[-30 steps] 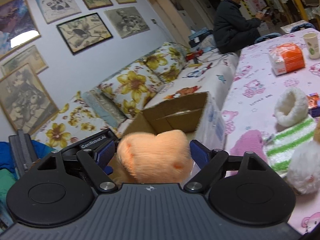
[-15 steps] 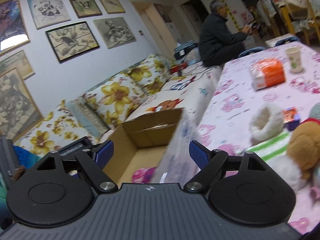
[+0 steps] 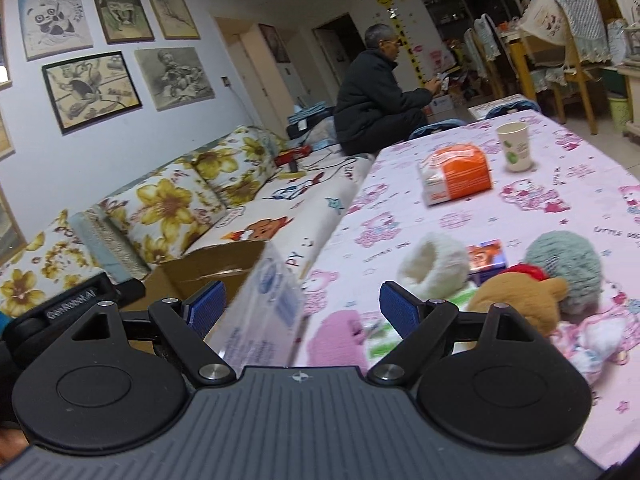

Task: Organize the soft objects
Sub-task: 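Move both open tools back over the remaining soft items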

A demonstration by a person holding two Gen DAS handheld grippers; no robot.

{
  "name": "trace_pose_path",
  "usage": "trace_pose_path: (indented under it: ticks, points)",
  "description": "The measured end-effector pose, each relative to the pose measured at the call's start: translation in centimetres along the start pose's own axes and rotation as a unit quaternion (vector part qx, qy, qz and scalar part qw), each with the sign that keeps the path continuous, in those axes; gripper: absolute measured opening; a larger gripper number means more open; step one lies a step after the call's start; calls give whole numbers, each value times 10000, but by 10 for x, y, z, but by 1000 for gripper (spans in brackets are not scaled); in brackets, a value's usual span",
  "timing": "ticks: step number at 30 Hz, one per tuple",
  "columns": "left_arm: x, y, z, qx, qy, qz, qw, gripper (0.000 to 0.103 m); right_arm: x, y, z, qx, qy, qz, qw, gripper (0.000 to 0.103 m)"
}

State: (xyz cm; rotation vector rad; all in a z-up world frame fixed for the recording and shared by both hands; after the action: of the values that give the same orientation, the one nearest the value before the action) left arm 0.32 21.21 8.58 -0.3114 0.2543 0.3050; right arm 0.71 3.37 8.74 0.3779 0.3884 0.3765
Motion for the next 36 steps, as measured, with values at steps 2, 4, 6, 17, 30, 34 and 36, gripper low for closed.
trace_pose_path:
  ticks: [2, 4, 6, 17, 30, 34, 36]
  points:
    - [-3, -6, 0, 134, -99, -82, 9998, 95, 0, -5, 0, 22, 5, -67, 10000, 103]
    - [-5, -14, -2, 304, -170, -141, 9993, 95, -1, -9, 0, 32, 5, -152, 9999, 103]
    - [-5, -20, -3, 406, -188, -185, 9988, 95, -4, -14, 1, 44, -15, -226, 9997, 103]
    - [-10, -52, -14, 839, -248, -501, 9949, 102, -16, -37, 7, 169, -196, -519, 9983, 103]
    - [-14, -92, -38, 1299, -51, -1073, 9857, 102, -18, -67, 15, 455, -285, -862, 9948, 103]
    - [-15, -105, -50, 1480, 99, -1245, 9811, 102, -22, -81, 15, 541, -287, -985, 9932, 103]
    - [-15, -111, -55, 1573, 168, -1333, 9784, 102, -23, -87, 16, 608, -285, -1058, 9921, 103]
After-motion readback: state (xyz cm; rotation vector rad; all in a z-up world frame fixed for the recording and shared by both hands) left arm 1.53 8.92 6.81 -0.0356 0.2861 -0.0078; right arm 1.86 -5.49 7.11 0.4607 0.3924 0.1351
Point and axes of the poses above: each gripper's, at about its wrist camera, not at the fingertips, and x roughly the way its jaws point, y to its left, z to its top, the point moved 5 cm from there along x, roughly the way its jaws point, and after that the axes turned 1 degree about z, right-handed, at the moved point
